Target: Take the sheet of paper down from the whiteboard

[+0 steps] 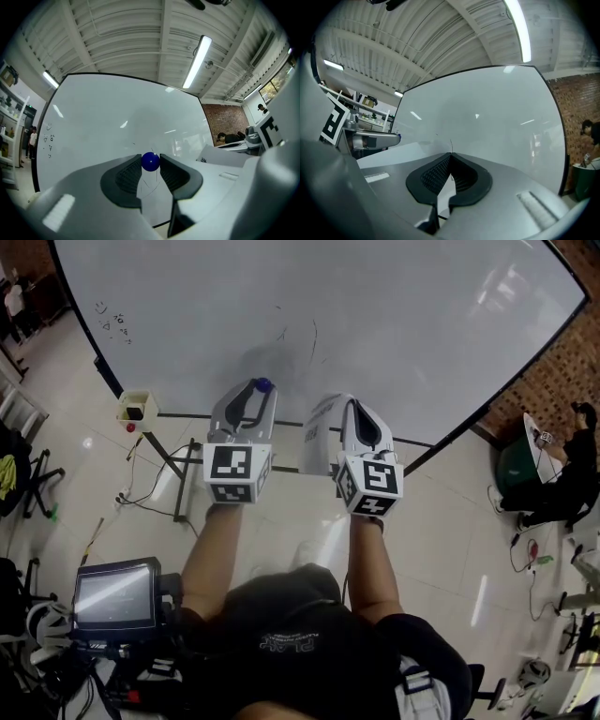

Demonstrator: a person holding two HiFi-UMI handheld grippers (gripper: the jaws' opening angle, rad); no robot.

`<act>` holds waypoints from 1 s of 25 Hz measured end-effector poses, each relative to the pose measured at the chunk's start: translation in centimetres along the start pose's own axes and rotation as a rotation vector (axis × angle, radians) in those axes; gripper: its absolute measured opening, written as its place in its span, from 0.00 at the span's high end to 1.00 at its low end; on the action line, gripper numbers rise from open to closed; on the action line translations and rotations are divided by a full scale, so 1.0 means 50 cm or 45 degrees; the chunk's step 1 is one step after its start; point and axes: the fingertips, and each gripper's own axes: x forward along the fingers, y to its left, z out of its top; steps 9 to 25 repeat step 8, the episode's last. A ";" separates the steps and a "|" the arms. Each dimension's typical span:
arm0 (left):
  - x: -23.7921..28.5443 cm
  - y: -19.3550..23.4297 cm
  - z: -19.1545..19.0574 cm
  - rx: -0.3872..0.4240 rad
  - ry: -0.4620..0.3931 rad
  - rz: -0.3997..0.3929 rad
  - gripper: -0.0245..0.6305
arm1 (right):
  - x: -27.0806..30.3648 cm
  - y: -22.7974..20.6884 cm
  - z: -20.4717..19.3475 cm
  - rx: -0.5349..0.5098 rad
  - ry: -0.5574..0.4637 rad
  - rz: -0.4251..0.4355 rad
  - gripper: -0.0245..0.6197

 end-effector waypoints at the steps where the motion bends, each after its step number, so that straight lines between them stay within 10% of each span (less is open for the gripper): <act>1: -0.001 -0.002 -0.001 -0.002 0.000 -0.003 0.78 | -0.002 0.000 0.000 -0.007 0.000 -0.003 0.94; 25: -0.005 -0.014 0.006 -0.005 0.001 -0.007 0.78 | -0.012 0.000 0.011 -0.008 -0.006 -0.002 0.94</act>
